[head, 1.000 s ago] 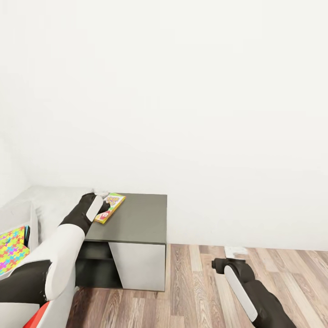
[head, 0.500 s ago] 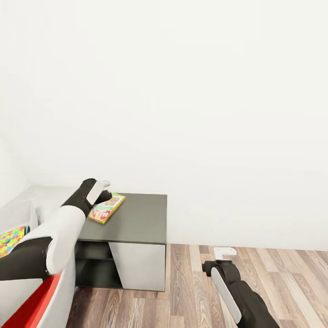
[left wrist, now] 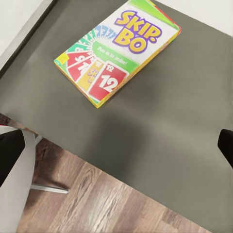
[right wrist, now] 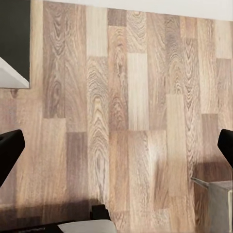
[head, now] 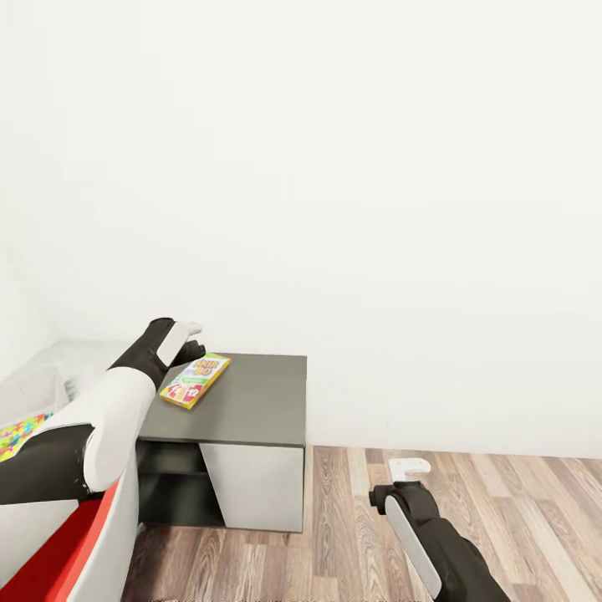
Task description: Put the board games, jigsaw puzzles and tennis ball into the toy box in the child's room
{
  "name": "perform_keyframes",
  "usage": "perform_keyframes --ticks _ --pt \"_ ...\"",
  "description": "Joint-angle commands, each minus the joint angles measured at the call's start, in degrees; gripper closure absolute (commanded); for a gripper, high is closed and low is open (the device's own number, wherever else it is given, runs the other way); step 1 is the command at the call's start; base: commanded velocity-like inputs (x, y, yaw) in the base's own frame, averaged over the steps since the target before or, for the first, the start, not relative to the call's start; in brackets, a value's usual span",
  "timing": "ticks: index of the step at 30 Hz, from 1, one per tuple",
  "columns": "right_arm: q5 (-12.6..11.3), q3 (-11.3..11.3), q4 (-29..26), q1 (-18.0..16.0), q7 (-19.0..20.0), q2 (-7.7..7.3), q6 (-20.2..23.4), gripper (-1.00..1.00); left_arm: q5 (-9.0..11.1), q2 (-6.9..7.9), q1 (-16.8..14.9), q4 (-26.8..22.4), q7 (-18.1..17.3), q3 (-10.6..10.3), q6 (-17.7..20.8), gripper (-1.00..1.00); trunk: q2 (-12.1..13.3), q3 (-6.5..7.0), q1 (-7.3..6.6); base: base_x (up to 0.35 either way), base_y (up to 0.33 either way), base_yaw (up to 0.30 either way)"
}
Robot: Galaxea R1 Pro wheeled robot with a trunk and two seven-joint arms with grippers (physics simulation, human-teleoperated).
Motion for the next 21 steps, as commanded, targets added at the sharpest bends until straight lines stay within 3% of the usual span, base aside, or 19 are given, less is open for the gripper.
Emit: perform_keyframes --ticks 1,9,16,21 --pt "-0.46 0.33 0.03 -0.07 -0.54 -0.03 0.17 -1.00 0.59 -0.05 -0.05 -0.12 0.46 0.08 0.08 -1.00 -0.13 -0.21 0.04 0.000 0.000 0.000" --pt "-0.38 2.13 0.90 -0.07 -0.61 -0.14 0.19 -1.00 0.51 -0.41 -0.07 -0.17 0.60 -0.03 -0.36 -1.00 -0.13 -0.89 0.04 0.018 0.000 0.000" --pt "-0.31 2.43 1.66 -0.07 -0.66 -0.17 0.14 -1.00 0.47 -0.41 -0.07 -0.19 0.79 -0.08 -0.66 -1.00 -0.13 -1.54 0.04 0.185 -0.029 0.000" --pt "1.49 2.84 1.80 -0.07 -0.68 -0.19 0.11 -1.00 0.47 -0.33 -0.07 -0.23 0.86 -0.04 -0.75 -1.00 -0.13 -1.73 0.04 0.095 -0.066 0.000"
